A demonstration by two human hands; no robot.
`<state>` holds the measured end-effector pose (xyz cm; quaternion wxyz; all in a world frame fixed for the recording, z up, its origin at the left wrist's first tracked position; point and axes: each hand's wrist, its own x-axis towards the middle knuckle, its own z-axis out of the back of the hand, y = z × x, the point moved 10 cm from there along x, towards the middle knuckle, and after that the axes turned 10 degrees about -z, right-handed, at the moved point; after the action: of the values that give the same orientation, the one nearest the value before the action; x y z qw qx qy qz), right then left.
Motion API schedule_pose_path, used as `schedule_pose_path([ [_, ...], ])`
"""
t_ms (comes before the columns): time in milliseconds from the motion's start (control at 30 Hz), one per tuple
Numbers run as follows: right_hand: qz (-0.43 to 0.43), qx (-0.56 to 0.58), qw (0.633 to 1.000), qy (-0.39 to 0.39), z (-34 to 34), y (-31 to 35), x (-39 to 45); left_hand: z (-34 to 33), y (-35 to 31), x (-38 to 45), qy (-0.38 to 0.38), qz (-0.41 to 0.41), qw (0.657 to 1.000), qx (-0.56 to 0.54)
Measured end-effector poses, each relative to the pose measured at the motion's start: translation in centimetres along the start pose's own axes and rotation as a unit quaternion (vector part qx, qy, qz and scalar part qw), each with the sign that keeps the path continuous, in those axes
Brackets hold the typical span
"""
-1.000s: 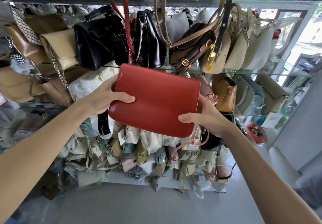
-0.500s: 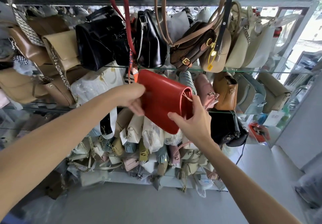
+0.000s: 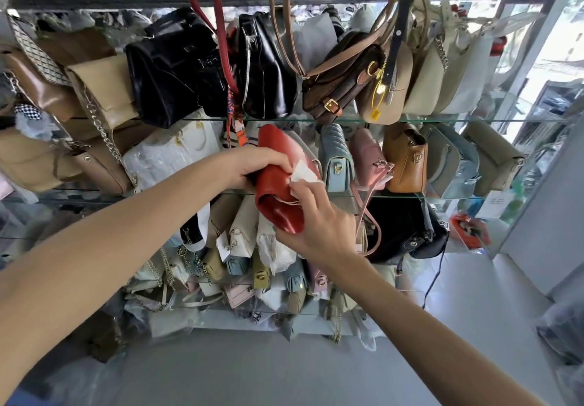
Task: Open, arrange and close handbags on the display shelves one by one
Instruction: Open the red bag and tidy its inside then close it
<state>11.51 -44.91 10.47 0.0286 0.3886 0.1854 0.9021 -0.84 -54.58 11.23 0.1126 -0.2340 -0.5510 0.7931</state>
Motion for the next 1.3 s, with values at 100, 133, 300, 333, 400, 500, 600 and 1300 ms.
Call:
schedule_pose_path([
  [100, 0.055, 0.039, 0.998, 0.014, 0.8, 0.0, 1.1, 2.1, -1.0, 0.2, 0.006, -0.038, 0.998, 0.044],
  [133, 0.066, 0.057, 0.996, 0.025, 0.9, -0.3, 1.5, 2.8, -1.4, 0.2, 0.009, -0.049, 0.997, 0.055],
  [300, -0.068, 0.151, 0.984, 0.067, 0.0, -4.2, 3.6, 4.4, -2.6, -0.6, 0.077, -0.069, 0.988, 0.113],
  [333, -0.114, 0.178, 0.975, 0.064, 0.0, -5.1, 3.7, 4.6, -2.6, -0.8, 0.095, -0.067, 0.985, 0.13],
  [400, -0.196, 0.238, 0.95, 0.039, 0.3, -6.9, 3.8, 4.8, -2.5, -1.1, 0.132, -0.065, 0.976, 0.159],
  [500, -0.299, 0.325, 0.895, 0.057, -0.3, -8.6, 3.8, 4.2, -2.9, -1.9, 0.183, -0.08, 0.959, 0.199],
  [600, -0.351, 0.461, 0.78, 0.236, -3.4, -7.9, 3.7, 3.5, -3.7, -2.4, 0.211, -0.094, 0.947, 0.224],
  [1300, -0.395, 0.569, 0.682, 0.234, -8.9, -7.4, 0.4, 3.4, -1.4, -0.6, 0.272, -0.076, 0.91, 0.304],
])
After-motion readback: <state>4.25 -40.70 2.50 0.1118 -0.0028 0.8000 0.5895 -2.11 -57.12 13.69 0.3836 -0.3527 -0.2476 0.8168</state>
